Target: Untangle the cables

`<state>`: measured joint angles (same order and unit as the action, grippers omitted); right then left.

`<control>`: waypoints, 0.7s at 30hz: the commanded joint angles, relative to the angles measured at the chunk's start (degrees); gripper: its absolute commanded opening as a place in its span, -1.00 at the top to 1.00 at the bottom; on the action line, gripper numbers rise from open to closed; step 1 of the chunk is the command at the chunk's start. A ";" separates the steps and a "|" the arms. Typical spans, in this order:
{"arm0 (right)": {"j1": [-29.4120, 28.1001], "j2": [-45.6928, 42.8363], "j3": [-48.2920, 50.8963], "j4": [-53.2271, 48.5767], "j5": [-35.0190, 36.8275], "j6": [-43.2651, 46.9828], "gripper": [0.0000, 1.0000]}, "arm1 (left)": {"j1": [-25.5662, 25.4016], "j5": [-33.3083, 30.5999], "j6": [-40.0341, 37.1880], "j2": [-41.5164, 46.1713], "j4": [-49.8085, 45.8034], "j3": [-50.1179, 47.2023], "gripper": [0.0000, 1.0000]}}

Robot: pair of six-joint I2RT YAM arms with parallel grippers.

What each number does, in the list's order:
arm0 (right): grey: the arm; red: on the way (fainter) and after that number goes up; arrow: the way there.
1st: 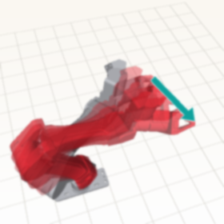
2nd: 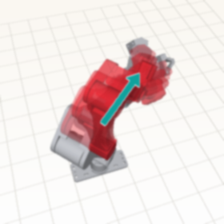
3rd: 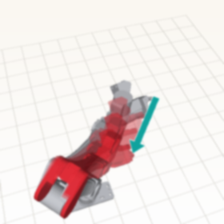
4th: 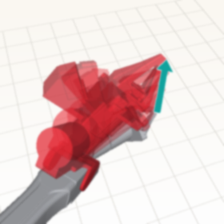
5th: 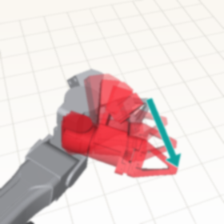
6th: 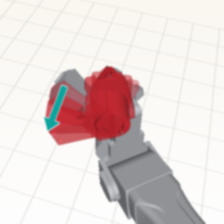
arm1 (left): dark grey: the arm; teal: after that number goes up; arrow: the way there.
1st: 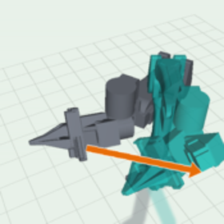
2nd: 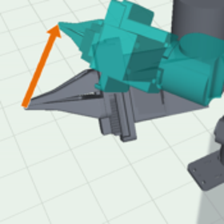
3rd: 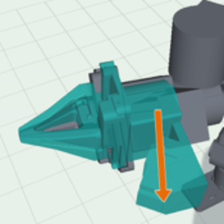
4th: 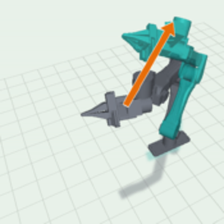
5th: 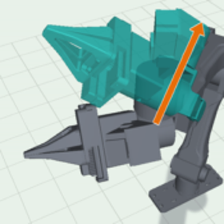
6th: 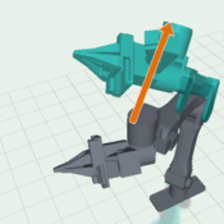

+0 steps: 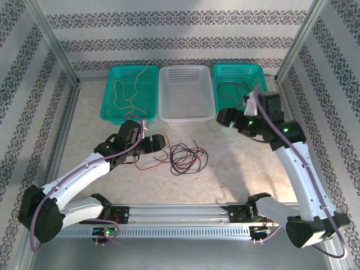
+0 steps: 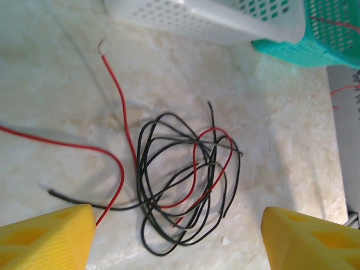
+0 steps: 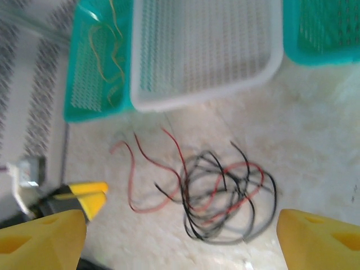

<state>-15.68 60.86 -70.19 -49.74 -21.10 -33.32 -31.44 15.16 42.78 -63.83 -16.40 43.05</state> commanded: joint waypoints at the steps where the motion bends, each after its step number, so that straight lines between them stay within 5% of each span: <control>1: -9.77 1.13 6.96 -2.73 11.37 -1.13 -0.69 | -1.25 -2.10 2.24 0.68 -2.94 -1.42 -0.52; 10: -28.43 12.89 16.56 6.97 19.97 -8.81 -0.39 | -3.81 -11.63 2.43 -2.99 -14.61 0.05 -0.23; 21: -38.45 34.09 4.88 14.68 18.73 -1.23 0.20 | -3.28 -18.33 5.73 7.86 -18.68 -2.85 -0.19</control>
<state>-52.88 91.48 -60.95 -37.89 -2.81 -37.85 -34.79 0.03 46.61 -58.85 -31.18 41.43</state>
